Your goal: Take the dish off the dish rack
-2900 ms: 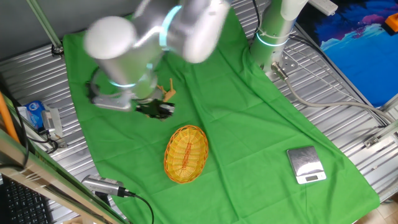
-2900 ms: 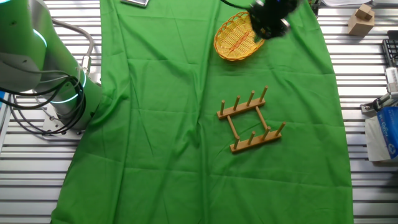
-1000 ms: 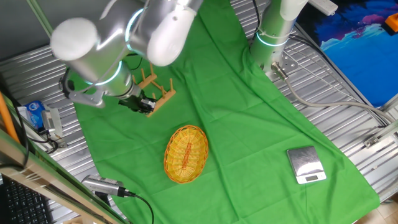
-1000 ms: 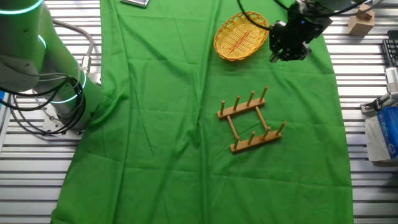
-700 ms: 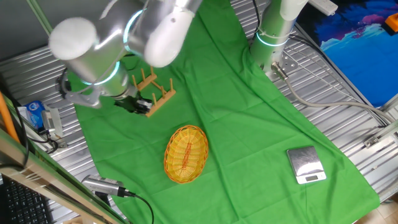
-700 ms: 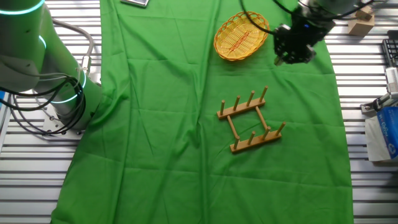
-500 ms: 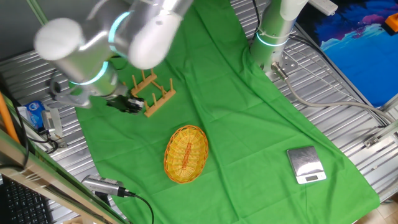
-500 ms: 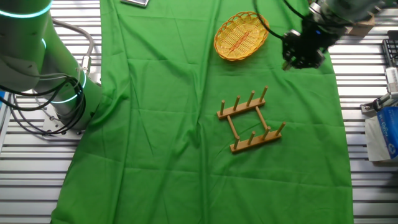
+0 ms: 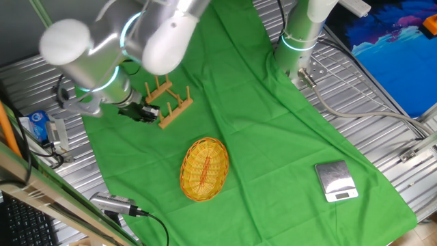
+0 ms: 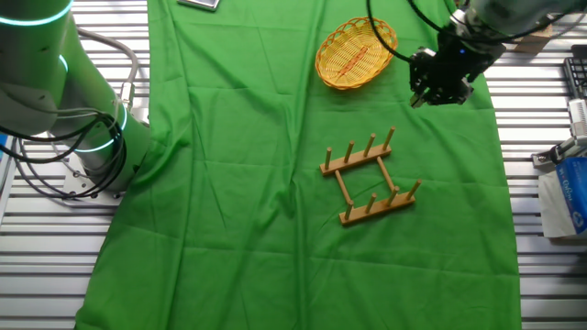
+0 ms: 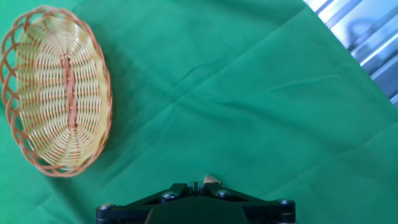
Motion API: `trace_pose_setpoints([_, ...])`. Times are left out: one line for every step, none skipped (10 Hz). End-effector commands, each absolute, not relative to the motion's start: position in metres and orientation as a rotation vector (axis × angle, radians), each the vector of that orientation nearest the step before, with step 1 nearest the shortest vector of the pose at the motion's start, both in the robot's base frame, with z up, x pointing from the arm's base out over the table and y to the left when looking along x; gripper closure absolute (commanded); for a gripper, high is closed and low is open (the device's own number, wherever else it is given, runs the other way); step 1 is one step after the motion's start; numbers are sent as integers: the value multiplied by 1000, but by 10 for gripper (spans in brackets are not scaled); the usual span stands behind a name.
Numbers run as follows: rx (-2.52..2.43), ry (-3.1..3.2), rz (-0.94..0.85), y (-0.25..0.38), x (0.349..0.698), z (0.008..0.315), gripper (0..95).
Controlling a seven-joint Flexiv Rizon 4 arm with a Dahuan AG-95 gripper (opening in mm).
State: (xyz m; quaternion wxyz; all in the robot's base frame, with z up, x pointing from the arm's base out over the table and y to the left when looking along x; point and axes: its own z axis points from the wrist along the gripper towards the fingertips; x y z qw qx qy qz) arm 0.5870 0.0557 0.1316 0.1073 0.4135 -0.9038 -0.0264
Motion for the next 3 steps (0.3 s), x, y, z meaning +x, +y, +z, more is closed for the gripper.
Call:
trace_pose_setpoints([1224, -2649, -88, 57, 590, 130, 950])
trace_pose_setpoints([1217, -2654, -88, 57, 590, 130, 950])
trace_pose_setpoints([1211, -2658, -87, 58, 590, 129, 950])
